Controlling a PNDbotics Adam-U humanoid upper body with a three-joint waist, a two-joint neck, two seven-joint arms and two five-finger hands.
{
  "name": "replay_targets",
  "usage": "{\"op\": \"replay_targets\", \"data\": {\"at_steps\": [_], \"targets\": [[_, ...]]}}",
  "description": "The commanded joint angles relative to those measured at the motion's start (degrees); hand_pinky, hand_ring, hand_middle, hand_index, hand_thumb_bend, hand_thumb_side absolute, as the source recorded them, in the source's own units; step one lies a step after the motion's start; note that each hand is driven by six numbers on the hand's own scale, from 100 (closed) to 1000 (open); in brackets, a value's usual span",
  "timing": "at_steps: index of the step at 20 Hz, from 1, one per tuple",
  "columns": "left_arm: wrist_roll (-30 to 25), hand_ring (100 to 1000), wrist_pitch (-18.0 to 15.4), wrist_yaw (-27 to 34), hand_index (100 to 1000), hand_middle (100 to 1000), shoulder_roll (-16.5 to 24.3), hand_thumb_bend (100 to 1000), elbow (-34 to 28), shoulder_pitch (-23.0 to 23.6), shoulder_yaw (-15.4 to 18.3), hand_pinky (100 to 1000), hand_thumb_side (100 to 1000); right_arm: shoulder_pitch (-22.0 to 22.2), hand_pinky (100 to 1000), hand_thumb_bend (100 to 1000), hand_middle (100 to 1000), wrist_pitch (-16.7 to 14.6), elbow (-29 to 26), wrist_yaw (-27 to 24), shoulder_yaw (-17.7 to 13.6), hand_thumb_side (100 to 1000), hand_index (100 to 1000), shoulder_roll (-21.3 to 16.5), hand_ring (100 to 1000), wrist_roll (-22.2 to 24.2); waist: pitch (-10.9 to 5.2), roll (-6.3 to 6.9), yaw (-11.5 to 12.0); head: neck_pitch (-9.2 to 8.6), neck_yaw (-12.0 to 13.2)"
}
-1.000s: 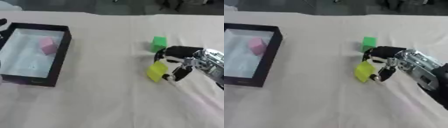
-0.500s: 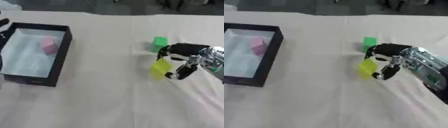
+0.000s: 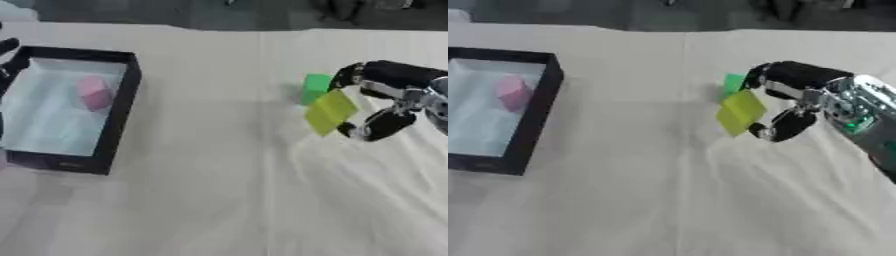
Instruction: Pick up the objects with one hand, pass them to the other hand, and then place them into the box on the other side of the table.
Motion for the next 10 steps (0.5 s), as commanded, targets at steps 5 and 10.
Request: {"op": "replay_targets", "data": {"at_steps": [5,10], "targets": [[-6.51,799,3.72,-8.68,897,834,4.45,166,-3.84,-2.24,-1.71,737,579,-0.69,838,154,744,7.68,-3.54,-4.36,-3.19,100,614,-0.57,801,-3.79,-1.74,0.63,-0.12,-0.96,-0.94],[-14.27,798,7.64,-15.08,893,831,6.85,166,-6.69,-4.72,-4.21,742,525,-1.68,840,138,729,11.08,-3.38,-4.09,-3.03,100,604,1.59,791,-6.07,-1.86,0.94,-0.21,-1.12,-1.12]]}}
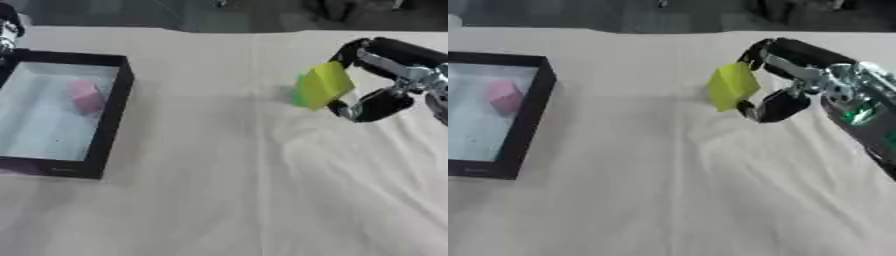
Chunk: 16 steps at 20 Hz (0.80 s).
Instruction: Pick up the objects with one hand, pass them to the other hand, and then place them into the box on the other side of the table.
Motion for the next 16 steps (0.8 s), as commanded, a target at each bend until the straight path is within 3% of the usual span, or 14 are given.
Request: {"op": "replay_targets", "data": {"at_steps": [1,7,16], "targets": [[-4.76,798,1.92,-3.59,893,830,3.27,171,-2.16,-2.12,-1.30,743,510,-1.46,841,139,726,2.40,-0.57,0.00,-0.81,100,602,0.21,790,-1.65,-1.84,0.93,-0.15,-0.61,-0.25],[-13.17,798,3.40,-8.46,877,815,5.22,215,-2.29,-5.77,-4.45,755,419,-2.52,848,100,712,5.89,-0.67,-0.64,-0.19,100,597,2.51,789,-3.74,-2.00,1.26,-0.35,-0.37,-0.20],[-25.54,807,5.86,-13.45,897,840,5.39,223,-2.29,-10.48,-8.99,767,414,-3.92,842,100,712,8.07,-1.03,-1.98,0.64,100,597,6.15,785,-5.84,-2.23,1.65,-0.57,-0.21,0.01]]}}
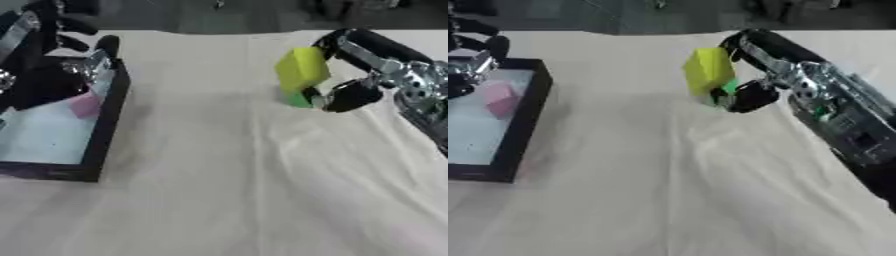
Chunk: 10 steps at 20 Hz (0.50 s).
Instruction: Pick up the objects with one hand, pass them to the other hand, and then place them into the box on the other side of the table.
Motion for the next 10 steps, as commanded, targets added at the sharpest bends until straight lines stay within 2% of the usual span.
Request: {"op": "replay_targets", "data": {"at_steps": [1,10], "targets": [[-3.94,814,0.50,-1.92,908,850,1.52,236,-1.01,-1.95,-0.84,773,410,-1.20,841,100,712,1.01,-0.85,-0.64,-0.29,100,595,0.27,785,-0.90,-2.24,0.84,-0.06,-0.19,0.15],[-11.11,836,3.22,-5.69,918,869,0.62,315,-1.01,-6.00,-3.40,805,392,-1.68,837,100,709,3.76,-0.87,-3.28,1.03,100,587,3.62,780,-5.14,-2.59,1.19,-0.08,0.03,0.35]]}}
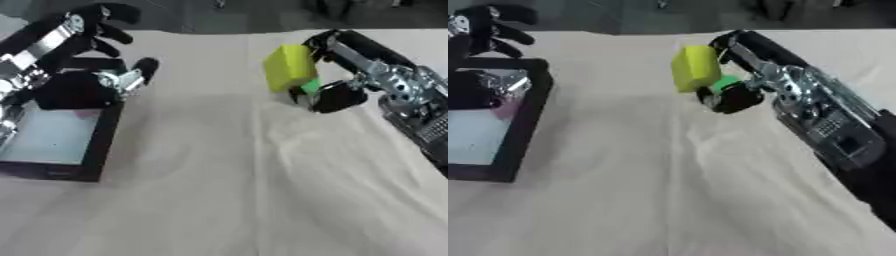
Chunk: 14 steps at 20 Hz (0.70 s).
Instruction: Pick up the objects with one hand, pass them to the other hand, and then place them into the box on the other side of the table.
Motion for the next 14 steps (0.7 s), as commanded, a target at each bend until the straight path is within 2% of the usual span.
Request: {"op": "replay_targets", "data": {"at_steps": [1,10,13,14], "targets": [[-1.83,840,0.58,-1.69,921,871,0.52,339,-0.99,-2.11,-0.60,811,398,-1.29,836,100,708,0.58,-0.86,-0.42,0.00,100,587,0.38,779,-1.43,-2.60,0.79,0.02,-0.02,0.06],[-6.89,846,1.73,-5.72,921,865,-0.96,404,-0.99,-5.57,-3.30,827,431,-1.65,826,100,708,2.17,-0.89,-1.99,1.46,100,583,3.21,769,-6.08,-2.71,0.96,-0.09,0.64,0.08],[-9.23,857,2.00,-7.65,926,872,-1.27,467,-0.99,-6.81,-4.24,844,433,-1.96,823,100,708,2.94,-0.79,-2.53,2.08,100,582,4.37,767,-7.34,-2.78,1.04,-0.08,0.62,0.04],[-10.18,859,2.11,-8.31,927,875,-1.43,449,-0.99,-7.22,-4.51,846,433,-2.03,823,100,708,3.11,-0.82,-2.73,2.29,100,582,4.73,767,-7.65,-2.80,1.06,-0.06,0.57,0.04]]}}
